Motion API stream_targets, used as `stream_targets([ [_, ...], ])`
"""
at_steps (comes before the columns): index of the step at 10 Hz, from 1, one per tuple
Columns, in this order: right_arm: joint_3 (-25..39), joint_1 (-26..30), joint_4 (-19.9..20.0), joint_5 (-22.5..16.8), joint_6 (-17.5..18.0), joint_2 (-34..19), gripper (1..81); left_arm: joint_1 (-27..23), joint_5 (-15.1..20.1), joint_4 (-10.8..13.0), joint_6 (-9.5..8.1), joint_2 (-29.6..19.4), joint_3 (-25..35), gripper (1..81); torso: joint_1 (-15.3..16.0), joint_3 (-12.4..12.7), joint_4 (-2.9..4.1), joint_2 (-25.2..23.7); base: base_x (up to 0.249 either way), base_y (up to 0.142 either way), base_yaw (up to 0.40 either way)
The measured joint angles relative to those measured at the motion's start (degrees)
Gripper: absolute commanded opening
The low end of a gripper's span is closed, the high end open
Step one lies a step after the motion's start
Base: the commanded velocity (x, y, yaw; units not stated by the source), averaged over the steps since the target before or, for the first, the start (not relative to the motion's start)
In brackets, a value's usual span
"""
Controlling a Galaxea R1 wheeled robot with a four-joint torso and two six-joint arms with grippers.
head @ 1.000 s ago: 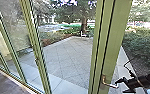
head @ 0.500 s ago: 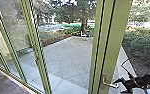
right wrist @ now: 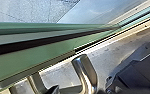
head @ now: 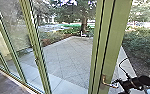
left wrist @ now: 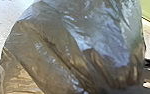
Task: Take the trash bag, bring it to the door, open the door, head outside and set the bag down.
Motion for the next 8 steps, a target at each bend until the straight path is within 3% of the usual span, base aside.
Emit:
stream_targets([
  [3, -2.10, -1.51, -3.67, -0.22, 4.94, 2.60, 81.1, 0.00, 0.02, -0.02, 0.02, 0.02, 0.00, 1.0, 0.02, 0.00, 0.00, 0.00, 0.000, 0.000, 0.000],
  [8, -7.58, -4.35, -5.11, 1.06, 5.64, 6.53, 81.1, 0.33, -0.13, -0.22, 0.02, -0.05, 0.00, 1.0, 0.02, 0.00, 0.00, 0.00, 0.000, 0.000, 0.000],
])
